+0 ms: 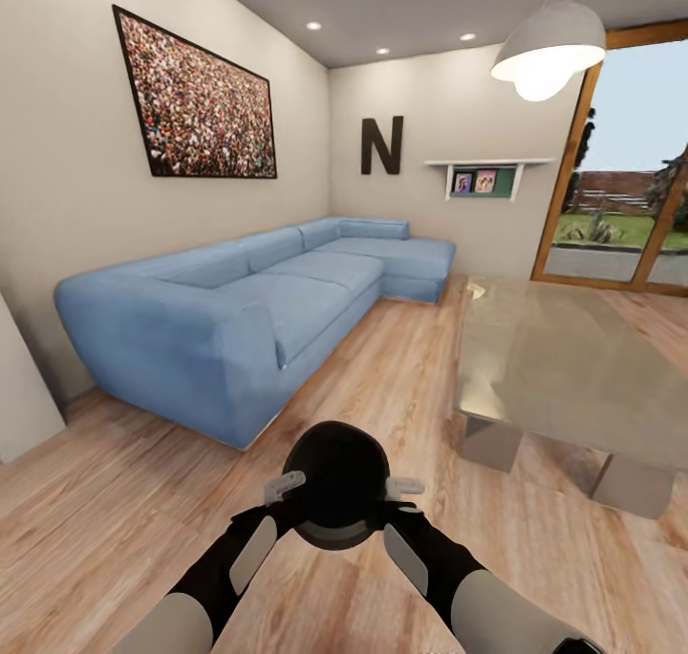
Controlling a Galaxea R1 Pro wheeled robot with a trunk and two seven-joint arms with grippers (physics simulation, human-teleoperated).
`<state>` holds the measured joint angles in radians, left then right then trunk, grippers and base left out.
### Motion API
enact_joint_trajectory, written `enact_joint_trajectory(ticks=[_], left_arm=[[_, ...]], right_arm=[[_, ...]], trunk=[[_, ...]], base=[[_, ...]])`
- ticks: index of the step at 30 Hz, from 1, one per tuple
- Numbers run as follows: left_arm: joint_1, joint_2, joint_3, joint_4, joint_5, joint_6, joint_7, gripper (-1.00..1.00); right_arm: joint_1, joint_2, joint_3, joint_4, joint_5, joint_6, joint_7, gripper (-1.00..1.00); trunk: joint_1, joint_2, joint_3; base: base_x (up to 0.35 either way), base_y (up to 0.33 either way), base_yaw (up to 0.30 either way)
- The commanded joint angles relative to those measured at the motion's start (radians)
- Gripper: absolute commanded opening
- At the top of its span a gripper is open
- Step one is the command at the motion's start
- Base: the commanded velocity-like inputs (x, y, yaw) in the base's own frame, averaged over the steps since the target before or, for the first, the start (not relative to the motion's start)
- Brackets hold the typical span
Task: Place each of the two pumpkins and all three candles from the living room inside a cabinet in the living room (use any cabinet), then make sure every cabinet is closed, and position the cauldron so it is next to a table in the living room.
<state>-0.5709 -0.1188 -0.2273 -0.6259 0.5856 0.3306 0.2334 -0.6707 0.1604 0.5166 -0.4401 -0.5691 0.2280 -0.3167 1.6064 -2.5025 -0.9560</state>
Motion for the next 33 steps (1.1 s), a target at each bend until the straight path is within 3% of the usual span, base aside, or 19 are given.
enact_joint_trajectory(ticks=[1,13,33], left_arm=[[-0.001,0.024,-0.015,-0.037,0.030,0.001,0.007,-1.00],[-0.001,0.024,-0.015,-0.037,0.028,0.014,0.007,-1.00],[-0.001,0.024,-0.014,-0.037,0.028,0.022,0.007,-1.00]], right_arm=[[-0.001,-0.002,0.033,0.000,-0.028,0.001,0.034,-1.00],[-0.001,-0.002,0.033,0.000,-0.028,0.001,0.034,-1.00],[-0.001,-0.002,0.033,0.000,-0.028,0.000,0.034,-1.00]], trunk=[[0.000,-0.001,0.000],[0.000,-0.001,0.009],[0.000,-0.001,0.016]], base=[[0.000,0.000,-0.256],[-0.017,0.000,-0.252],[-0.083,-0.014,-0.084]])
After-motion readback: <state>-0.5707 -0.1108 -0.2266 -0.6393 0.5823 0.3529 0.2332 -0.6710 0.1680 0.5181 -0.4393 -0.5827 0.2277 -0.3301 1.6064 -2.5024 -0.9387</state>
